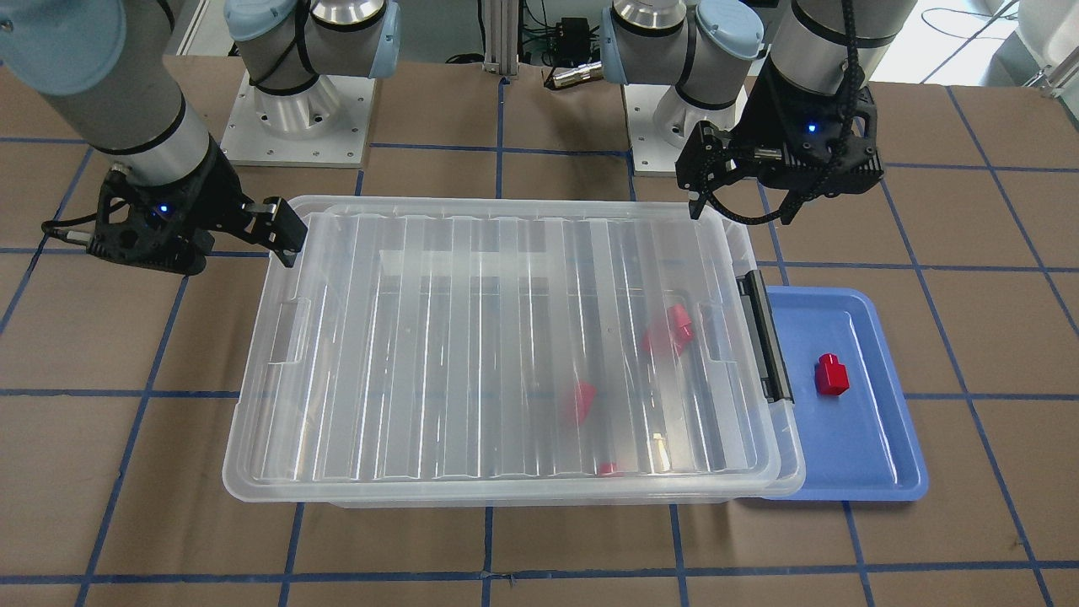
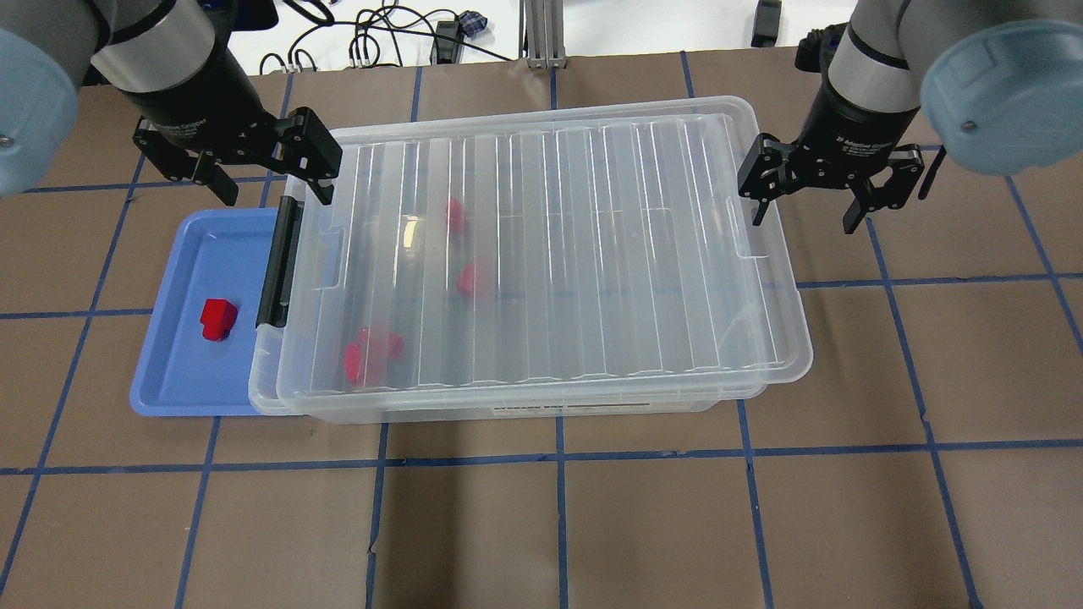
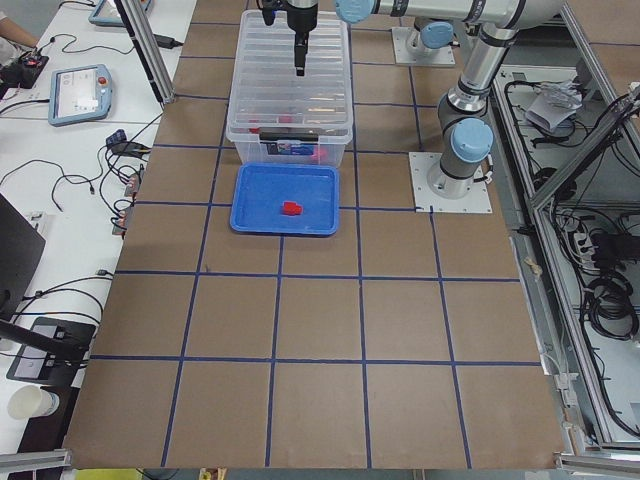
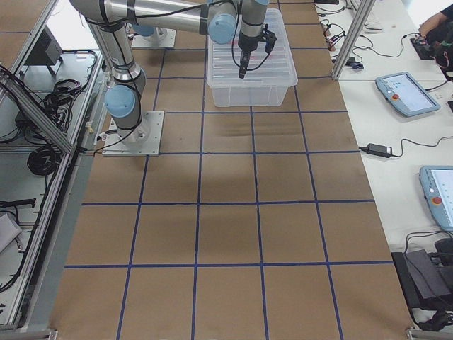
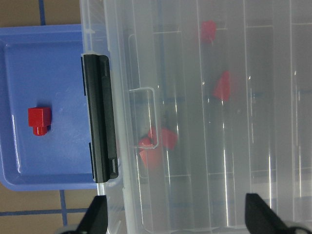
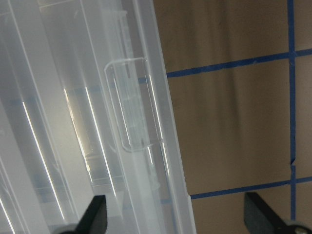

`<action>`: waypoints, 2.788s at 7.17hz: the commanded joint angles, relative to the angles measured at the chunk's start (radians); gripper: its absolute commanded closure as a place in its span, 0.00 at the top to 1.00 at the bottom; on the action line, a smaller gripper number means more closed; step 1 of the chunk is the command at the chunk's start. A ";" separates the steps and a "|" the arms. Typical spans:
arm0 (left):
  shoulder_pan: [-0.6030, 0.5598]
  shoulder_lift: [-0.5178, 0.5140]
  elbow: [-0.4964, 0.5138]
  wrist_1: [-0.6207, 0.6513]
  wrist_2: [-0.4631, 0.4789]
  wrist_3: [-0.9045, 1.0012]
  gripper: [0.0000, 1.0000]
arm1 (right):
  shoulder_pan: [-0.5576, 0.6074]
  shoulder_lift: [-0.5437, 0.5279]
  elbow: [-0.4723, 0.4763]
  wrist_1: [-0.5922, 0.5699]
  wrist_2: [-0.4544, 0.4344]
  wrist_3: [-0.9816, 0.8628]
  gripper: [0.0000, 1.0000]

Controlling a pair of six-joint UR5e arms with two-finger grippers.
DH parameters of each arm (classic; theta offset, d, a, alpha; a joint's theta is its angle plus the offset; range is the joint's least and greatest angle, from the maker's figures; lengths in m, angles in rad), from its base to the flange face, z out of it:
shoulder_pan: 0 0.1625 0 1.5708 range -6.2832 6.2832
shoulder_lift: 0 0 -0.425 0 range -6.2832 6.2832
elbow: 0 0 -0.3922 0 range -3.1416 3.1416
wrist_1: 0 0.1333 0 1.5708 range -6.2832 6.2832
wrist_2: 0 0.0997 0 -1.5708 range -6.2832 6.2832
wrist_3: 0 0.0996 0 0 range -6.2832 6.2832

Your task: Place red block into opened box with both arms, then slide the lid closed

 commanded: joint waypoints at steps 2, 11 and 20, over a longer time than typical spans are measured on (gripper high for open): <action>0.000 0.002 -0.001 -0.001 0.000 0.000 1.00 | -0.002 0.073 0.008 -0.065 -0.006 0.006 1.00; 0.000 0.009 -0.004 -0.001 -0.002 0.000 1.00 | -0.060 0.128 0.010 -0.125 -0.012 -0.008 1.00; 0.000 0.003 -0.003 0.009 -0.002 0.000 1.00 | -0.207 0.136 -0.006 -0.127 -0.098 -0.192 1.00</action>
